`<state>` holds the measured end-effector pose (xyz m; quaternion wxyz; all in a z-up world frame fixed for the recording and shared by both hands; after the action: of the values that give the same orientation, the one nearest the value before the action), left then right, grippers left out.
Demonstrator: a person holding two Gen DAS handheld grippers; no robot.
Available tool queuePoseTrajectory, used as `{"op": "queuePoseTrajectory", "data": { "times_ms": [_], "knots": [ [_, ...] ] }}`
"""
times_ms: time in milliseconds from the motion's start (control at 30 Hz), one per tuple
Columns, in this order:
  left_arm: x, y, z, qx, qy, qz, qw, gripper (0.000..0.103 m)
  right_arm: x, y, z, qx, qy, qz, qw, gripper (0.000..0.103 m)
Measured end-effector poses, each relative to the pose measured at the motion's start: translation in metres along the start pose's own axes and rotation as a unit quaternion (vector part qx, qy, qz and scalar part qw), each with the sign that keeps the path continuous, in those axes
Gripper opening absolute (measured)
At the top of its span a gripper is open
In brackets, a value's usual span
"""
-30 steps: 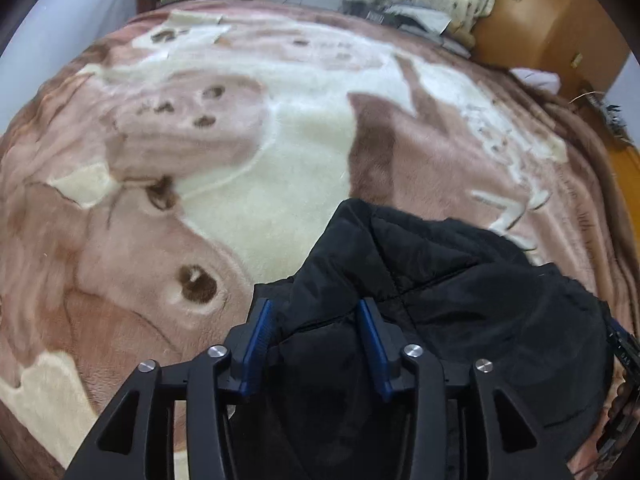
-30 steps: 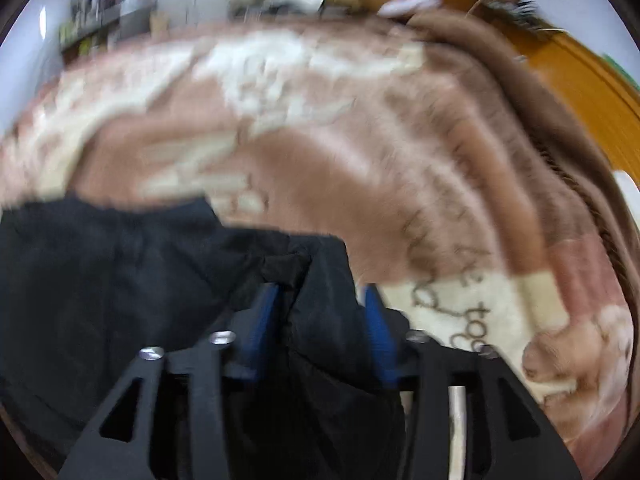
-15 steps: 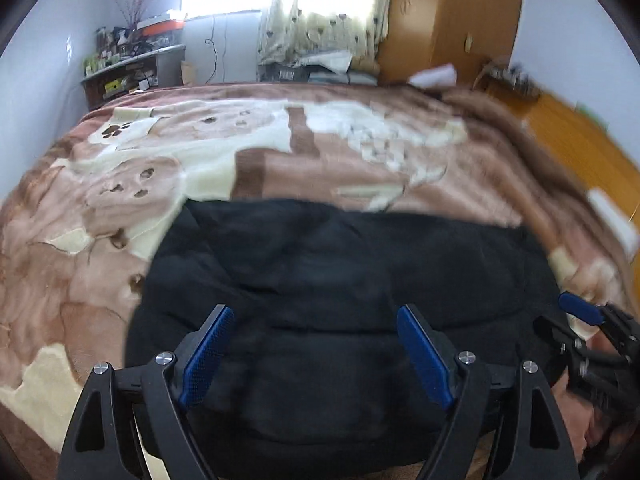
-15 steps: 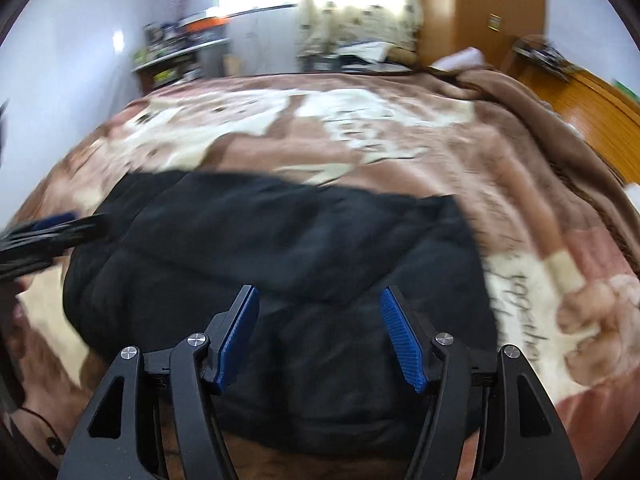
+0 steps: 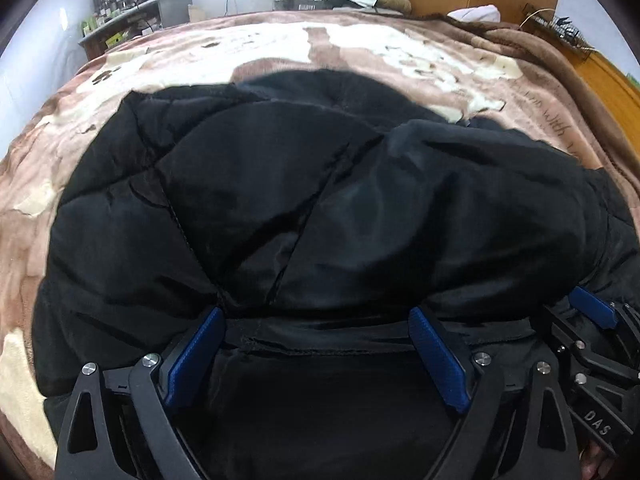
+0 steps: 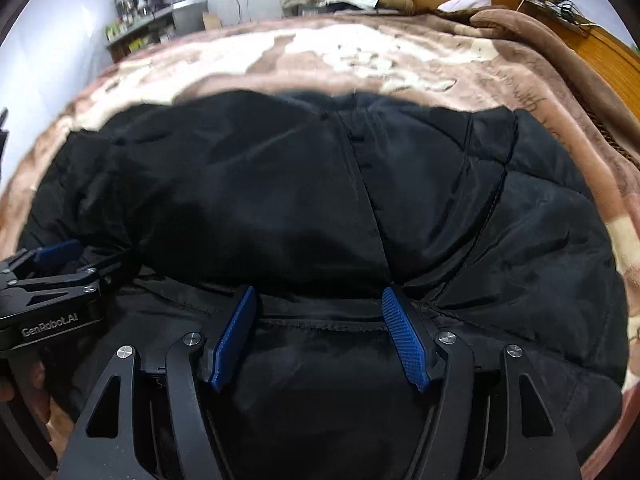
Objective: Fold large clothes
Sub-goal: 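Open both tools and press the folded jacket flat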
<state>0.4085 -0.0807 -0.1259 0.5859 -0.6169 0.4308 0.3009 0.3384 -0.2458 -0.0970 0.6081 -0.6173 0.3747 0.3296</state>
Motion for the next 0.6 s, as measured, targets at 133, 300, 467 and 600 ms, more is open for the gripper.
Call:
{"op": "queuePoseTrajectory", "data": {
  "times_ms": [133,300,467,600],
  "knots": [
    [0.011,0.003,0.003,-0.003,0.001,0.004,1.0000,0.095,0.010,0.003,0.002,-0.003,0.007,0.014,1.000,0.066],
    [0.015,0.002,0.004,-0.003,0.003,0.015,0.9999,0.095,0.011,0.005,0.001,0.003,0.002,0.019,1.000,0.066],
    [-0.014,-0.005,0.008,-0.004,0.031,0.002,0.9995,0.095,-0.009,-0.003,-0.012,0.012,-0.030,0.010,0.999,0.066],
    [-0.049,-0.011,0.022,0.022,0.000,-0.031,0.9993,0.094,-0.046,-0.009,-0.038,0.021,-0.006,-0.041,0.999,0.065]
  ]
}}
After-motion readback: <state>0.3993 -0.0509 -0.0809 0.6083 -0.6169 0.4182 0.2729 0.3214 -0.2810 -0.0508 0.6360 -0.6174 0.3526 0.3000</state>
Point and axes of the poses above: each gripper's, at about its wrist camera, not at the fingertips, and x roughly the way its jaws point, z to its left, y to its underside, the point moved 1 cm from there along x, roughly the way its jaws point, and after that the axes turned 5 degrees about y, right-handed, at the moved point
